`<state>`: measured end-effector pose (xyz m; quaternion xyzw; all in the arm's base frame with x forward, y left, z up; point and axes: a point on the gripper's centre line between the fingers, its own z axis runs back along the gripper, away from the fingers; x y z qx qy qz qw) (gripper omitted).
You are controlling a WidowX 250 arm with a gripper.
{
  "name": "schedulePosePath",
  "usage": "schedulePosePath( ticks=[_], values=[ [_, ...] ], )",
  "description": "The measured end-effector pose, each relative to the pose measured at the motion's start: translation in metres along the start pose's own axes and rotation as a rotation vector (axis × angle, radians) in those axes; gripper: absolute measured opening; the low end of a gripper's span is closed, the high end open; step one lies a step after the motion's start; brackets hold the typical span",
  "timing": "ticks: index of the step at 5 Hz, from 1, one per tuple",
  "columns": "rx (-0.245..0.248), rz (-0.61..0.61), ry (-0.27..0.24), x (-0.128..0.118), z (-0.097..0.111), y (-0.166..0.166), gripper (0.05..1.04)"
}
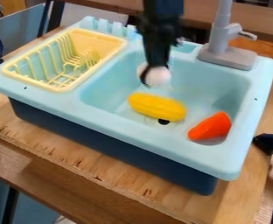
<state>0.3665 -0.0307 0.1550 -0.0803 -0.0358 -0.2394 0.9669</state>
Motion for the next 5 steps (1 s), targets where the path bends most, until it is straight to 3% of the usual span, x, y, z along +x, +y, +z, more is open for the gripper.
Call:
schedulePosePath(
  ticks=[1, 2, 3, 5],
  values=[
    [-0.002, 0.006, 0.0, 0.01, -0.009, -0.004, 0.049],
    [0.0, 0.069, -0.004, 0.023, -0.02, 0.013, 0.049],
    [0.015, 0.1, -0.031, 0.036, -0.015, 0.025, 0.049],
    [0.059, 0.145, 0.011, 0.035, -0.023, 0.042, 0.049]
  ],
)
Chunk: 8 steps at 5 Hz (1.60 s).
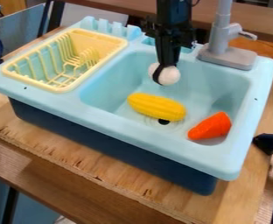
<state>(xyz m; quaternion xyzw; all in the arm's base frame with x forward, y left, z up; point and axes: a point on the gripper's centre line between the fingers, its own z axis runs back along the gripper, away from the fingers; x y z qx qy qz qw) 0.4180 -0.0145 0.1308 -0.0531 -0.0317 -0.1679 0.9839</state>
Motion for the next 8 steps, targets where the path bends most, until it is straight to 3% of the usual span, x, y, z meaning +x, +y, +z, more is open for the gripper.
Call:
schedulePosePath(
  ticks=[1, 2, 3, 4, 5, 6, 7, 8],
  values=[
    [-0.002, 0.008, 0.085, -0.018, -0.02, 0.003, 0.049],
    [-0.005, 0.004, 0.116, -0.025, -0.022, 0.007, 0.083],
    [-0.016, -0.004, 0.114, -0.025, -0.022, 0.005, 0.212],
    [-0.033, -0.019, 0.072, -0.02, -0.013, 0.001, 0.489],
    [-0.012, -0.036, 0.003, -0.014, 0.015, -0.002, 0.759],
    [0.06, -0.02, 0.024, -0.027, 0.041, 0.003, 0.99],
    [0.162, 0.031, 0.04, -0.046, 0.075, 0.005, 1.0],
    [0.185, 0.099, 0.061, -0.066, 0.081, 0.007, 1.0]
  ],
)
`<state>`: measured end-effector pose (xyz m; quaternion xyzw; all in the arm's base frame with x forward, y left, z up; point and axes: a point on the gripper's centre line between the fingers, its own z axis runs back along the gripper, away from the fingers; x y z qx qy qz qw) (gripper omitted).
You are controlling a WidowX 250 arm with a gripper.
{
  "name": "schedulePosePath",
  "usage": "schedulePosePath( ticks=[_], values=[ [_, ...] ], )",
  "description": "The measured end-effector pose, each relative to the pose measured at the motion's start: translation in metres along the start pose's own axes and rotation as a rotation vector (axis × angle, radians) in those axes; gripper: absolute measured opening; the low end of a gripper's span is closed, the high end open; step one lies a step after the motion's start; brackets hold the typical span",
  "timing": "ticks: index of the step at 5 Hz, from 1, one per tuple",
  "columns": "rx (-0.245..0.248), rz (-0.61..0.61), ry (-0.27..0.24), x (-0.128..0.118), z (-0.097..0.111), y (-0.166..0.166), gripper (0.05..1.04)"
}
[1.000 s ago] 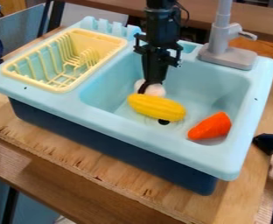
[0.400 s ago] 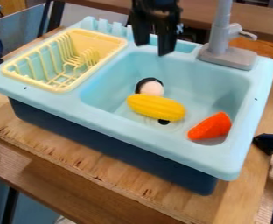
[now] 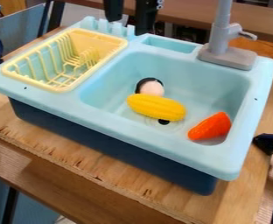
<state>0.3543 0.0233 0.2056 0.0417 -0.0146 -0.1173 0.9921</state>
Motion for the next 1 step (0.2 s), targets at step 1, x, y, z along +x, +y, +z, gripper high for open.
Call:
schedulePosePath(
  ticks=[1],
  values=[
    [-0.002, 0.012, 0.002, -0.0016, -0.0008, 0.0043, 1.0]
  ],
)
